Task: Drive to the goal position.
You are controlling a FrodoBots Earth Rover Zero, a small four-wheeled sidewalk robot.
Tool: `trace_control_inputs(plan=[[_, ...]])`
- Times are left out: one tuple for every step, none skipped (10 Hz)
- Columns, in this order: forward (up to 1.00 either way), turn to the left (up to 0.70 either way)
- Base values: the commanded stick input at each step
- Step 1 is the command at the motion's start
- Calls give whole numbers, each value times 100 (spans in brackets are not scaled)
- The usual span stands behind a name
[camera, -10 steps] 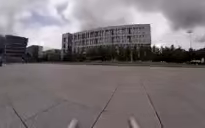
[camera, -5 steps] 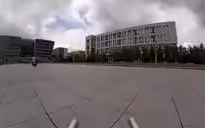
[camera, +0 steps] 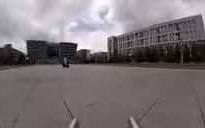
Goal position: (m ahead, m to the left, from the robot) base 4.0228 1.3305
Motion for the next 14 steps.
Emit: trace_control_inputs(plan=[[100, 0], [100, 0], [100, 11], [100, 40], [100, 40], [100, 40], [100, 40], [100, 40], [100, 40], [100, 40], [100, 40], [100, 37], [100, 1], [100, 0]])
